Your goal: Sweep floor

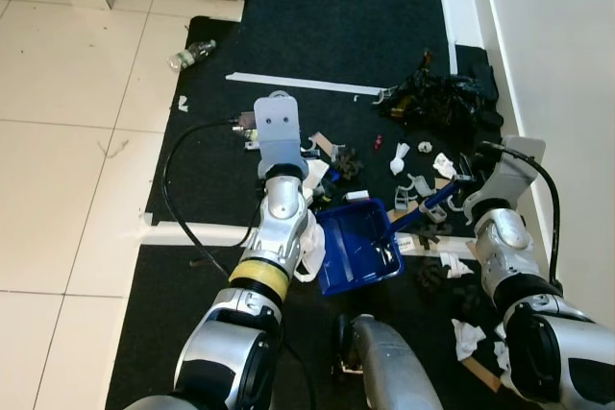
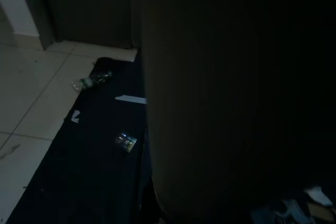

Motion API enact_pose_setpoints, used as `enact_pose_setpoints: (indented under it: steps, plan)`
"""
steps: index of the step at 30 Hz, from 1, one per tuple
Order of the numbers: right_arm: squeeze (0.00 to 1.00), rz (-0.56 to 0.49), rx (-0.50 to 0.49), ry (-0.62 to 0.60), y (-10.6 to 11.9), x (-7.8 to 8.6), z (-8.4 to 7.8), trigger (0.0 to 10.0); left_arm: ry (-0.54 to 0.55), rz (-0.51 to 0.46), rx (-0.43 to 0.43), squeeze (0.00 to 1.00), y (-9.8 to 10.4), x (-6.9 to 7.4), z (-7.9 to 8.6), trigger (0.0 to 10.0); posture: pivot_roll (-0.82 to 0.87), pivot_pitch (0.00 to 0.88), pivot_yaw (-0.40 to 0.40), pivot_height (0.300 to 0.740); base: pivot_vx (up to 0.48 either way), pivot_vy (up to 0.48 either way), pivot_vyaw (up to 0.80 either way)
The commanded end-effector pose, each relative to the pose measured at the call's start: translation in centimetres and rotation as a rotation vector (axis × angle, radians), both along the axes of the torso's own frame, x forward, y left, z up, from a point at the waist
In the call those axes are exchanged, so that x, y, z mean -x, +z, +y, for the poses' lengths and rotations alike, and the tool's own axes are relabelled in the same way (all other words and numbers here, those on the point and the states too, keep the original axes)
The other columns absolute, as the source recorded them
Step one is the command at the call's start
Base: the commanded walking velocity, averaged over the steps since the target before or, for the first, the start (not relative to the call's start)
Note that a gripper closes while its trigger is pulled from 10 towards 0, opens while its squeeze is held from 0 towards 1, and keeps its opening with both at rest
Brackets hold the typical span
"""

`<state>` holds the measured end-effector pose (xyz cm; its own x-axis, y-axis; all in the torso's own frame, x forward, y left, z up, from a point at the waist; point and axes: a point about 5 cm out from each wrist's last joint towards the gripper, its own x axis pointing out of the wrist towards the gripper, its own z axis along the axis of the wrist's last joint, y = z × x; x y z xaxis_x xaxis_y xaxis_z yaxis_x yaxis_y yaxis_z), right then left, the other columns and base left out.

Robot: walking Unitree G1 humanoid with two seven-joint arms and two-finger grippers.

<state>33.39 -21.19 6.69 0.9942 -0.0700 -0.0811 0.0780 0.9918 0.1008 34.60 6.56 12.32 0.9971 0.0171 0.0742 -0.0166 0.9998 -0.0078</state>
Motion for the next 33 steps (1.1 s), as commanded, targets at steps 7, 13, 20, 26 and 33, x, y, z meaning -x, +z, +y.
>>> enact_pose_setpoints:
  steps: [7,13,20,26,33]
  plan:
    - [0.00,0.057,-0.005,0.017,-1.5,1.0,0.2,10.0,-0.167,0.054,0.257,0.00,3.9,2.9,-10.5,10.0,0.06,0.184,-0.117,0.740,0.000,0.000,0.00]
    - [0.00,0.059,-0.006,0.028,-1.4,0.8,0.6,10.0,-0.207,0.066,0.258,0.00,5.9,3.7,-11.7,10.0,0.07,0.181,-0.120,0.740,0.000,0.000,0.00]
    - [0.00,0.060,-0.007,0.038,-1.4,0.6,0.9,10.0,-0.415,0.048,0.537,0.00,9.0,4.4,-12.6,10.0,0.07,0.181,-0.120,0.740,0.000,0.000,0.00]
    - [0.00,0.063,-0.008,0.039,-1.5,0.7,0.9,10.0,-0.518,0.038,0.772,0.00,10.5,4.4,-11.5,10.0,0.07,0.180,-0.118,0.740,0.000,0.000,0.00]
    - [0.00,0.059,-0.007,0.038,-1.5,0.8,0.8,10.0,-0.457,-0.139,0.602,0.00,11.6,2.4,-6.2,10.0,0.07,0.180,-0.119,0.740,0.000,0.000,0.00]
